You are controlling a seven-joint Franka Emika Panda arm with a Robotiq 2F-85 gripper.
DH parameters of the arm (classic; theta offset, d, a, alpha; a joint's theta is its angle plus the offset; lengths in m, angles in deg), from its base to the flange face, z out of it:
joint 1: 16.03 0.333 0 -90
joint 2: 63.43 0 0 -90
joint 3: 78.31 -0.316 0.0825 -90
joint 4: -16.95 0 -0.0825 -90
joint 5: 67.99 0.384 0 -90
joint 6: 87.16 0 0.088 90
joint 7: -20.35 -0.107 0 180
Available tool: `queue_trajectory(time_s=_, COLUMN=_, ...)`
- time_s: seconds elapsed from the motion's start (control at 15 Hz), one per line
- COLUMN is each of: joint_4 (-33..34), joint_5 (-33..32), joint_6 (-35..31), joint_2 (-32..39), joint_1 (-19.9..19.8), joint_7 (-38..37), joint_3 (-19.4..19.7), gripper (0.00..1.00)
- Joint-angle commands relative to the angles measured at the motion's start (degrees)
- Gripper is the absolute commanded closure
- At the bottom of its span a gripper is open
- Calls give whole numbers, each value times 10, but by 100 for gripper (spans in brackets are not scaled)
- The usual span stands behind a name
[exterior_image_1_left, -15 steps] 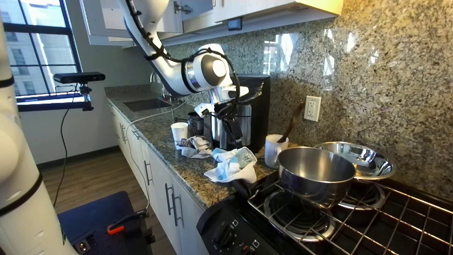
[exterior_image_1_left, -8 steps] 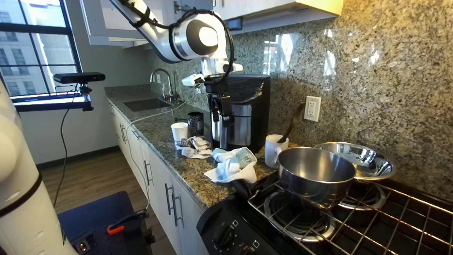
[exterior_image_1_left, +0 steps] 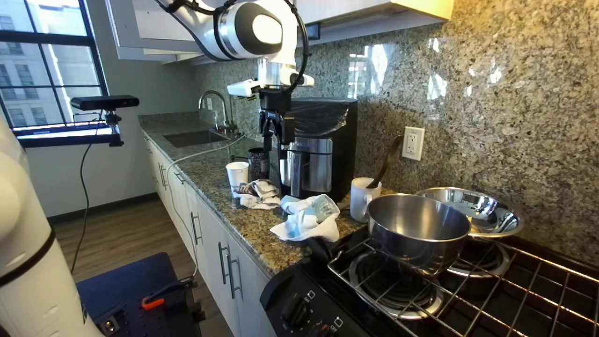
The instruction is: Pick up the towel and wipe the countertop with it.
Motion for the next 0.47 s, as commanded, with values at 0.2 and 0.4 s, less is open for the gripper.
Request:
queue_trajectory(time_s=0.2, joint_4=-14, joint_5=7, joint_6=1, joint_2=0, joint_1=-13, joint_7=11, joint_3=-22, gripper=0)
queue_trajectory(time_s=0.4, joint_4=-17, joint_5=7, joint_6=1, joint_2=0, joint_1=-13, joint_7=11, joint_3=-23, gripper=0)
